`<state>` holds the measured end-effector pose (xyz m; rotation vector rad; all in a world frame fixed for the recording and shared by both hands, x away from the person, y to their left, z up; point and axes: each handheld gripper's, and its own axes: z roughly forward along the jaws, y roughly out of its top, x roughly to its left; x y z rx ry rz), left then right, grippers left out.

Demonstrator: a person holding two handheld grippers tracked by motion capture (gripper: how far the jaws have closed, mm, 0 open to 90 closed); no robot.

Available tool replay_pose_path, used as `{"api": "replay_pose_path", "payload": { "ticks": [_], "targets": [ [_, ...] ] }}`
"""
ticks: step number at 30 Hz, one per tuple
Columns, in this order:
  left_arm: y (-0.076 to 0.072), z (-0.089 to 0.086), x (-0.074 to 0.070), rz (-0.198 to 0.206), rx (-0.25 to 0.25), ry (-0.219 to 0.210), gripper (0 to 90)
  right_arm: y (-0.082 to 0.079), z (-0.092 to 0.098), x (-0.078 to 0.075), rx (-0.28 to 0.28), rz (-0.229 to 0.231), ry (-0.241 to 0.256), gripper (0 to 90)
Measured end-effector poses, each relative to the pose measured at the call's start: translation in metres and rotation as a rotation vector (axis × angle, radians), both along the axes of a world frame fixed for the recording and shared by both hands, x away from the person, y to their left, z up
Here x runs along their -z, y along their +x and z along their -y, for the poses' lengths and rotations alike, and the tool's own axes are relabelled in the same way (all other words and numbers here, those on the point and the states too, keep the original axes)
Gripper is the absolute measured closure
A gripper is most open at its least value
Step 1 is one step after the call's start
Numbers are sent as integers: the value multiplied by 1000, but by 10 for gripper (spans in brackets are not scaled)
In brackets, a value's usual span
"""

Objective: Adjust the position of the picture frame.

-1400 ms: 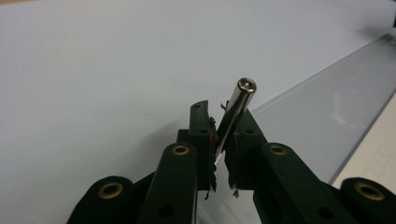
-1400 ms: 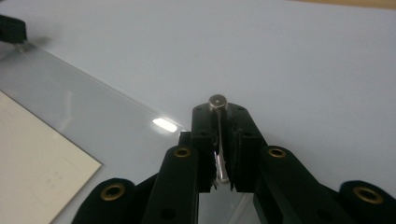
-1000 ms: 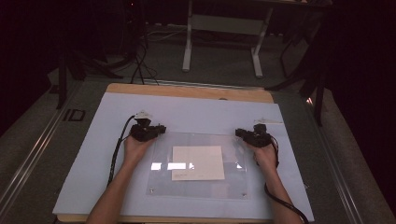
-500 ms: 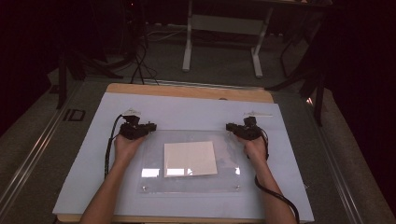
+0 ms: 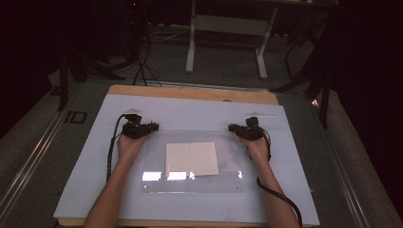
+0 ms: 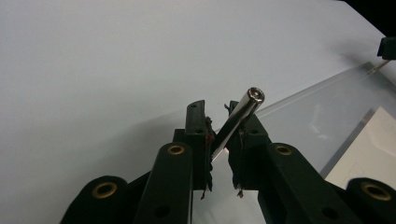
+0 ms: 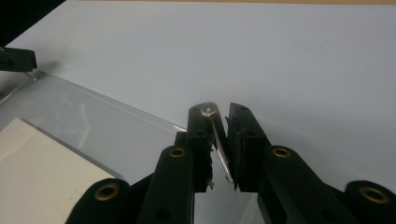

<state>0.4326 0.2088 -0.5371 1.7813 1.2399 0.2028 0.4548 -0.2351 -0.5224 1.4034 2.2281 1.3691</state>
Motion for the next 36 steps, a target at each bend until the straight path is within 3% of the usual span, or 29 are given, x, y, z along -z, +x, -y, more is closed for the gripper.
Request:
{"api": "replay_pose_path", "payload": {
  "ticks": [7,18,29,36],
  "targets": [
    [2,1,0,4,-1,8,784,1,1,3,-7,-8,1,793],
    [1,0,4,25,-4,-30,774,-1,1,4,-6,4,-1,793],
    [-1,0,6,36,-6,-31,763,-3,2,7,-13,23,4,793],
    [-5,0,6,70,-11,-25,681,-3,2,9,-16,25,4,793]
  ]
}}
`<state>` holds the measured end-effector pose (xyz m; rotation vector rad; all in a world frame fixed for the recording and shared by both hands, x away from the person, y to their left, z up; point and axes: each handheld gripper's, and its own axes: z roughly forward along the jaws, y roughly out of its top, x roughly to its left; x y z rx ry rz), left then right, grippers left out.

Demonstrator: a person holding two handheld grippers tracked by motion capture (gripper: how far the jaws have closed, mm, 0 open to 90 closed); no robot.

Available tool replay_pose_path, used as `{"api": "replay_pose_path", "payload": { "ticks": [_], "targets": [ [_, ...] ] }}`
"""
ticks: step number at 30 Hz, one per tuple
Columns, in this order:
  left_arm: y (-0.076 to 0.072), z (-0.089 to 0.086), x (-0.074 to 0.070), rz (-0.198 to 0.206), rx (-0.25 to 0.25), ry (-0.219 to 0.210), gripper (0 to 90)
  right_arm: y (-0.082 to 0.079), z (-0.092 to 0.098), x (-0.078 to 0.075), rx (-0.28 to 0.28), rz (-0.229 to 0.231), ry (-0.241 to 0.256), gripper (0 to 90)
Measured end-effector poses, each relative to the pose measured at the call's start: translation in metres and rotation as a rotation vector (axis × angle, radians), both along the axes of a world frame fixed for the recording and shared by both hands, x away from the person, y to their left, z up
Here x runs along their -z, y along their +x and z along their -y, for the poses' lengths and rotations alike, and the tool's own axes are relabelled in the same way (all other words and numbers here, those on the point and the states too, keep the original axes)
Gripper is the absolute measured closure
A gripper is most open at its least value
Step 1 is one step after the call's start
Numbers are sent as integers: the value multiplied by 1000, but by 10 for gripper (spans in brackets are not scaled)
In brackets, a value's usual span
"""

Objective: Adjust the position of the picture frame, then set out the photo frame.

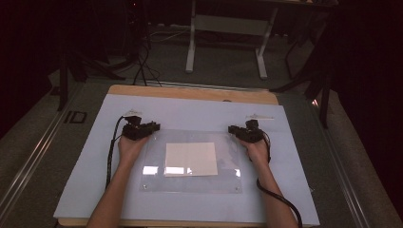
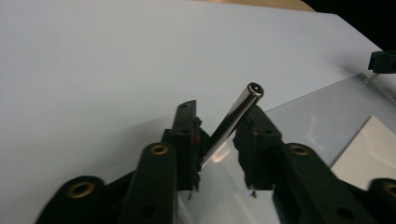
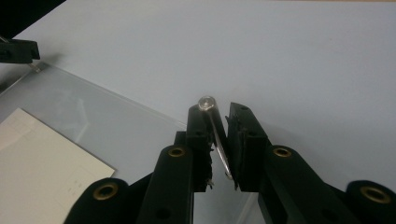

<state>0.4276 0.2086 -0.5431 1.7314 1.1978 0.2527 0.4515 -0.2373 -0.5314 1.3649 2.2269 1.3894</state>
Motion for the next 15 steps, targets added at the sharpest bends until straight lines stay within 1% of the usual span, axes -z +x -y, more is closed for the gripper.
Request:
{"api": "replay_pose_path", "payload": {
  "ticks": [3,4,5,6,7,8,9,10,11,13,15],
  "targets": [
    [-6,2,-1,58,-14,22,632,0,0,0,0,0,-1,792],
    [-6,2,-1,58,-14,22,621,0,0,0,0,0,-1,792],
    [-9,3,-2,85,-16,32,602,0,0,1,-1,1,-1,793],
    [-9,3,-2,85,-16,32,593,0,0,1,-1,1,-1,793],
    [-11,3,-3,105,-22,43,586,0,0,1,-1,2,-2,793],
    [-13,3,-4,116,-25,48,586,0,0,1,-1,1,-2,793],
    [-13,3,-4,124,-30,54,587,0,0,1,-1,0,-2,793],
    [-13,3,-4,124,-30,54,587,0,0,1,0,1,-1,792],
    [-15,3,-5,135,-31,65,587,0,0,2,2,1,5,790],
    [-16,3,-5,143,-27,69,598,0,1,3,4,0,15,789],
    [-18,4,-6,146,-22,89,606,0,1,3,5,-1,20,788]
  ]
}}
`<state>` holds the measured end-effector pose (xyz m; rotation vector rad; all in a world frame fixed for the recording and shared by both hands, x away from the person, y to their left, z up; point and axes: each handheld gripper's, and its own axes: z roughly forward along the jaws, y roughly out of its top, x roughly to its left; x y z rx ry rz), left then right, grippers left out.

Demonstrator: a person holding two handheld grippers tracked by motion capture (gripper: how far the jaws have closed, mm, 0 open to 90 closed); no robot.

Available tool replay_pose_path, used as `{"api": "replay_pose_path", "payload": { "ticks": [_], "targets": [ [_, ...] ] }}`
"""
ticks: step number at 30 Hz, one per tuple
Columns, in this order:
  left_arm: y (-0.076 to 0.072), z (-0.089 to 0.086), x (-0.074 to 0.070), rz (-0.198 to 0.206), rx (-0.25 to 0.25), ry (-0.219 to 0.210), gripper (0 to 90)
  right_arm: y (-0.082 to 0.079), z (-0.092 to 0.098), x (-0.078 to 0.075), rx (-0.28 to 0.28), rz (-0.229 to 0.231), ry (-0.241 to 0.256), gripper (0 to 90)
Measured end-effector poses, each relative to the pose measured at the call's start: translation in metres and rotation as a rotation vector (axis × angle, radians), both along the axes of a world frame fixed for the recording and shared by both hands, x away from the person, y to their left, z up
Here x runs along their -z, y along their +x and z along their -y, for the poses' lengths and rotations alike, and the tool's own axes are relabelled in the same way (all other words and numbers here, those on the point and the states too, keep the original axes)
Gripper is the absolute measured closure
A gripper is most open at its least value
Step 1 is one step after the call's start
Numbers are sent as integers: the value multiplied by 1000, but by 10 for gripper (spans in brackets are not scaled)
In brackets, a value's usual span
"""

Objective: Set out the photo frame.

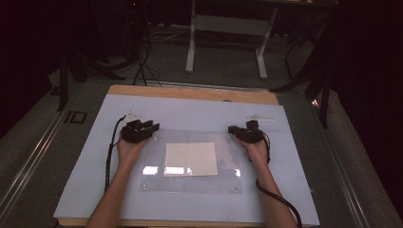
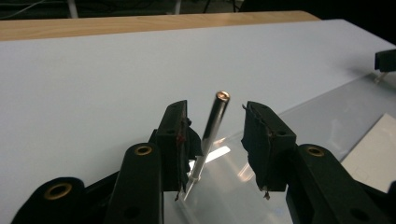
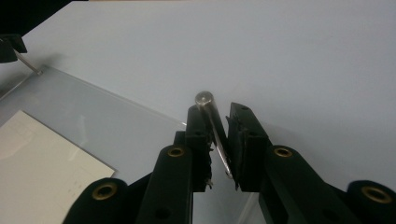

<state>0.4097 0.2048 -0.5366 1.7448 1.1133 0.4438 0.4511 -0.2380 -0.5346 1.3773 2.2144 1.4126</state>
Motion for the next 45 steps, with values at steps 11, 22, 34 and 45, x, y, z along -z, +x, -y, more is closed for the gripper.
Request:
{"api": "replay_pose_path", "payload": {
  "ticks": [11,22,34,45],
  "targets": [
    [-1,1,-9,36,-6,-1,744,0,0,1,1,-3,1,786],
    [4,6,-6,41,-25,24,656,0,0,2,-1,-4,0,787],
    [6,3,-3,14,-23,3,823,-2,-1,0,-11,19,-39,766],
    [6,3,-2,10,-27,-7,824,-19,-2,-17,5,200,-170,735]
  ]
}}
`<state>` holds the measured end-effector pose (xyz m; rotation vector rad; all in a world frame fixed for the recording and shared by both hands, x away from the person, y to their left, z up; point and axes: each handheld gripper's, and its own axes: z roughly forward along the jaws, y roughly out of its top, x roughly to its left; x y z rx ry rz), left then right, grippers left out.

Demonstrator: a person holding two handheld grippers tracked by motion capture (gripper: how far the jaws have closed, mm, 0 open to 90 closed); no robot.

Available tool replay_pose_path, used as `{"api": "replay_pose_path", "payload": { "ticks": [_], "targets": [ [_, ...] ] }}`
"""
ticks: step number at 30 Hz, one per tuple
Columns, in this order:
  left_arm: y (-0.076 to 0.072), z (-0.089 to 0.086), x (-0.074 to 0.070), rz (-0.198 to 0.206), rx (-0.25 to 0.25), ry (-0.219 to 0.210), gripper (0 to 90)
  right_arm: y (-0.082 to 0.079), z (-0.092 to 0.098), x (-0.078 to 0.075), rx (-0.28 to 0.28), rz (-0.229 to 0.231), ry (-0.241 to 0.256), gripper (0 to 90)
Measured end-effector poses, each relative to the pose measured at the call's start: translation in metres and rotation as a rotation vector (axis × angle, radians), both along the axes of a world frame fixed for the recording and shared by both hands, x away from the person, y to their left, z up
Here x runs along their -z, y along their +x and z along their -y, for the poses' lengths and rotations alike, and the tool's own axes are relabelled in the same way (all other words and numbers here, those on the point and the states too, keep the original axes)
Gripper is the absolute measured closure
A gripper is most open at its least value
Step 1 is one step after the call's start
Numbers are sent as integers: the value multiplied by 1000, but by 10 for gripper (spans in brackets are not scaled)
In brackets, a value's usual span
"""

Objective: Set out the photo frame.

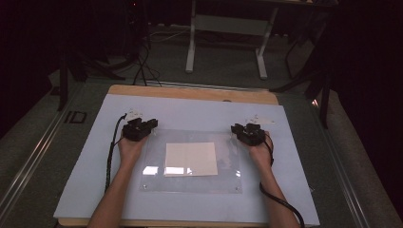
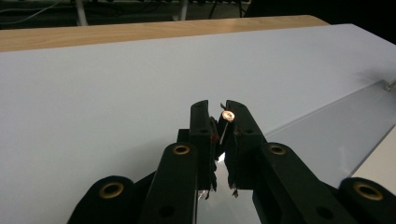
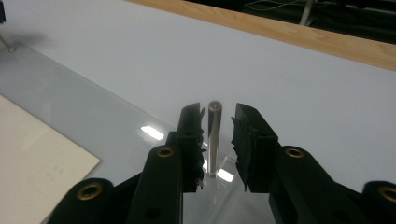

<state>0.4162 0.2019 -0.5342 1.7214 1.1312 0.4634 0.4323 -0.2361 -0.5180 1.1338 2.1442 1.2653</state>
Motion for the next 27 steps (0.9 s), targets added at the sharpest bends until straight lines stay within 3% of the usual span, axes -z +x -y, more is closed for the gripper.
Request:
{"api": "replay_pose_path", "payload": {
  "ticks": [8,16,27],
  "targets": [
    [1,-2,1,-8,4,-20,822,6,-3,5,2,-25,65,827],
    [2,-3,1,-24,6,-34,820,8,-1,4,-4,-54,87,831],
    [6,-7,0,-80,23,-71,809,14,2,2,-3,-120,126,822]
  ]
}}
